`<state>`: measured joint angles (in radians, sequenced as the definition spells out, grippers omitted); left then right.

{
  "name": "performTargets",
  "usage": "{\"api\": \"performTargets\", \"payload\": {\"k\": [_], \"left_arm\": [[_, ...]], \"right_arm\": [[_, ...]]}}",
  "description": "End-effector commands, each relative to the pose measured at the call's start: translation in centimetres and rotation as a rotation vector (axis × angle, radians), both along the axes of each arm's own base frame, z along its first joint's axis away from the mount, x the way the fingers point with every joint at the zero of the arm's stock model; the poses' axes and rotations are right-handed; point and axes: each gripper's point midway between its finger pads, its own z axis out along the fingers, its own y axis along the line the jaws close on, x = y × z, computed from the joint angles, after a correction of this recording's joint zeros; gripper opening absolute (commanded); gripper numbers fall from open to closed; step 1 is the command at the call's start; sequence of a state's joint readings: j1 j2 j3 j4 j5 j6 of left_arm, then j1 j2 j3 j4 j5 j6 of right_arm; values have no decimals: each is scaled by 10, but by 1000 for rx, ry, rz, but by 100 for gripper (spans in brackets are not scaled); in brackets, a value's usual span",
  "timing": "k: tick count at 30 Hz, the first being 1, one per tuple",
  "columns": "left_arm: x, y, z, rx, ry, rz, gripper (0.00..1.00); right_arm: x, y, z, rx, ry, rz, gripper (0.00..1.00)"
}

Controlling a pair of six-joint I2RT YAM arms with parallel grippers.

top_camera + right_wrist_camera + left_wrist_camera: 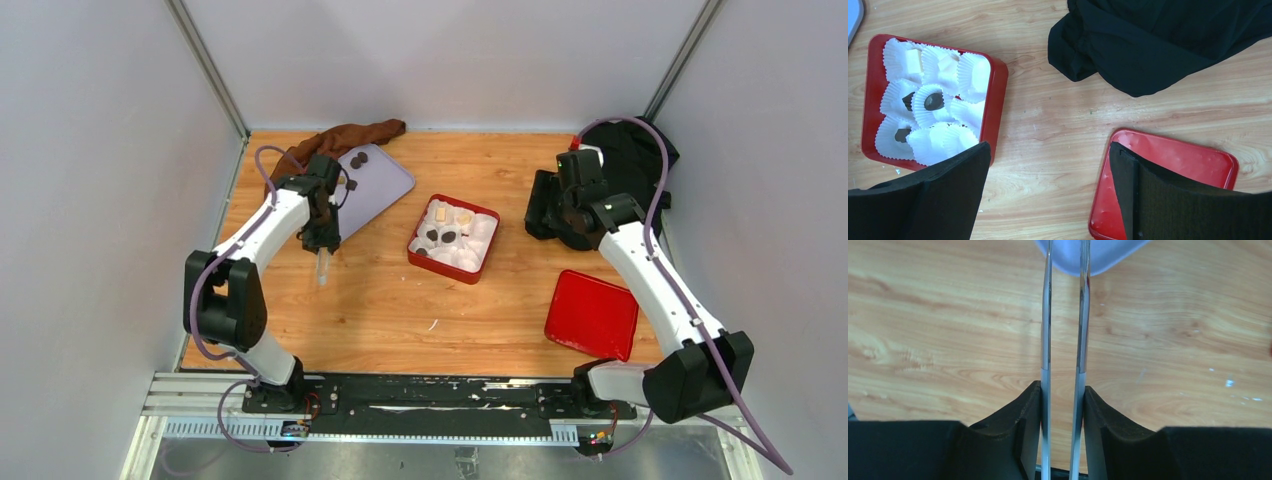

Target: Pack the chocolate

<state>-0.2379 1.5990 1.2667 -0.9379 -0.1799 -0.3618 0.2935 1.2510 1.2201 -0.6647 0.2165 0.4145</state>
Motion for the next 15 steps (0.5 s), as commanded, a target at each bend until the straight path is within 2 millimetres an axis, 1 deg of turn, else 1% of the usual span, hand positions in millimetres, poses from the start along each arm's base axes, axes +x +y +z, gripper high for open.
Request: {"api": "performTargets", "payload": {"k": [1, 3, 4, 5, 11, 15], "left_arm": [[8, 17, -5, 56, -31, 76, 38], [14, 18, -11, 64, -24, 86, 39], [17, 18, -14, 64, -24, 92, 42], [21, 18, -16, 63, -28, 97, 42], [40, 17, -26, 63, -18, 102, 43], [48, 20, -28, 68, -19, 115, 43]], "right_arm": [[5, 1, 8, 1, -11, 19, 92], [5, 1, 9, 2, -14, 20, 92], [4, 1, 9, 1, -15, 18, 92], [4, 1, 9, 1, -14, 18, 92], [-3, -4, 9, -7, -21, 3, 92], [-6, -7, 9, -10, -23, -9, 92]]}}
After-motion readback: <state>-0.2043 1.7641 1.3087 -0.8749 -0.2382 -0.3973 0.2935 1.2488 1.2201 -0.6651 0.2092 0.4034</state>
